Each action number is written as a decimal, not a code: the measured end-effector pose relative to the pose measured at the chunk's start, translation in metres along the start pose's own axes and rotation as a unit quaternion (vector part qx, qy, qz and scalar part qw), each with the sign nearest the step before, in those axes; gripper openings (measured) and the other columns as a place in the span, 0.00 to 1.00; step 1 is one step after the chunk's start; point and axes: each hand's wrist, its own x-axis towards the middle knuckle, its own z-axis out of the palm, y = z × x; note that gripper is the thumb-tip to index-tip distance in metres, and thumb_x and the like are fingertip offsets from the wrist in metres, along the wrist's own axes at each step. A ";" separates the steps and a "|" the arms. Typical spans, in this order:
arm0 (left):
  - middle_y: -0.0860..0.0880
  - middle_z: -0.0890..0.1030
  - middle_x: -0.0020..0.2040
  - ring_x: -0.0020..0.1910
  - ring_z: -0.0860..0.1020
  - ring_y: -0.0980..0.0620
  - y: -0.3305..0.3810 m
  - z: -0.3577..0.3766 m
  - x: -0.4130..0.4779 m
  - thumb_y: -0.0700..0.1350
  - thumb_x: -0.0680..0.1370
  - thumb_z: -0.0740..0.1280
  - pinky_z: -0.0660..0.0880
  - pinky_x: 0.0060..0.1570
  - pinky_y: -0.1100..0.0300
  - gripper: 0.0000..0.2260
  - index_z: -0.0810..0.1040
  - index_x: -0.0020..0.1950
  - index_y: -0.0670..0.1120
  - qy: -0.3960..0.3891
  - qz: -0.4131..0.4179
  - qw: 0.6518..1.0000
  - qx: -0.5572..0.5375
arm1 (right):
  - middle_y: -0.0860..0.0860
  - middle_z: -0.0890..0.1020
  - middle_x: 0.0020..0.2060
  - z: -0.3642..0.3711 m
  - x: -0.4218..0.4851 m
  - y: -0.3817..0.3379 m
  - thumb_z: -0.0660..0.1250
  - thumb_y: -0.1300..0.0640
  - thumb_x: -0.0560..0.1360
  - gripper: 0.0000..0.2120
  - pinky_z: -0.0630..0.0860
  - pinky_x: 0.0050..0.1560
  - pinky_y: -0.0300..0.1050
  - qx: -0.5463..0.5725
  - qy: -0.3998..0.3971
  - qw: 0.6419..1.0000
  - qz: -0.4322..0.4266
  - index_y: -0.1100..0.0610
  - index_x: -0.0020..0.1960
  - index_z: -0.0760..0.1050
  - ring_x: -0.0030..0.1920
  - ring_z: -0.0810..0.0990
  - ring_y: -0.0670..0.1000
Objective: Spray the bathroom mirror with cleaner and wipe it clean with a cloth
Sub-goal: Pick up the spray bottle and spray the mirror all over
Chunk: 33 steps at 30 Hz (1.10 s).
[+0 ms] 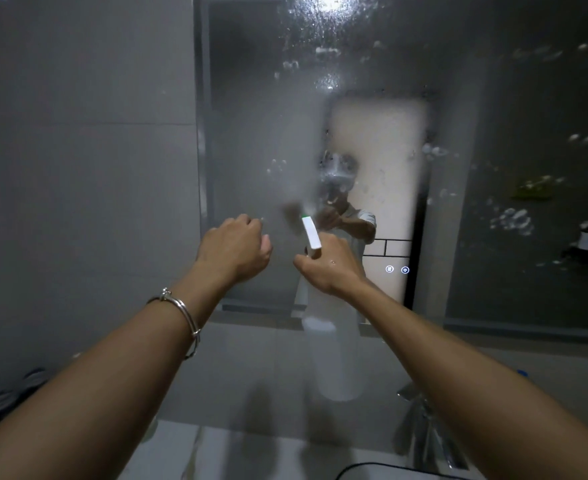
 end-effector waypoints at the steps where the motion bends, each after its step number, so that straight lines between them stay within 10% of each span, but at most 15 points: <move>1: 0.42 0.73 0.64 0.61 0.72 0.43 0.003 0.000 0.001 0.52 0.80 0.54 0.72 0.57 0.48 0.20 0.69 0.67 0.43 -0.002 0.000 1.000 0.001 | 0.52 0.77 0.36 -0.004 -0.001 0.004 0.62 0.46 0.65 0.10 0.67 0.36 0.44 0.006 0.001 1.000 0.005 0.53 0.36 0.67 0.38 0.75 0.56; 8: 0.43 0.73 0.64 0.61 0.72 0.43 0.035 0.004 0.007 0.52 0.79 0.54 0.72 0.56 0.49 0.20 0.70 0.66 0.43 -0.007 0.031 0.999 -0.008 | 0.47 0.68 0.26 -0.027 -0.014 0.020 0.64 0.52 0.67 0.14 0.61 0.29 0.43 0.043 0.006 0.999 0.018 0.53 0.29 0.61 0.30 0.67 0.52; 33: 0.44 0.73 0.62 0.61 0.72 0.43 0.170 0.028 0.019 0.52 0.80 0.53 0.71 0.54 0.50 0.19 0.71 0.64 0.45 -0.014 0.124 0.991 -0.038 | 0.53 0.77 0.40 -0.111 -0.047 0.124 0.65 0.49 0.71 0.13 0.68 0.38 0.45 -0.071 0.040 0.991 0.111 0.53 0.35 0.64 0.39 0.72 0.59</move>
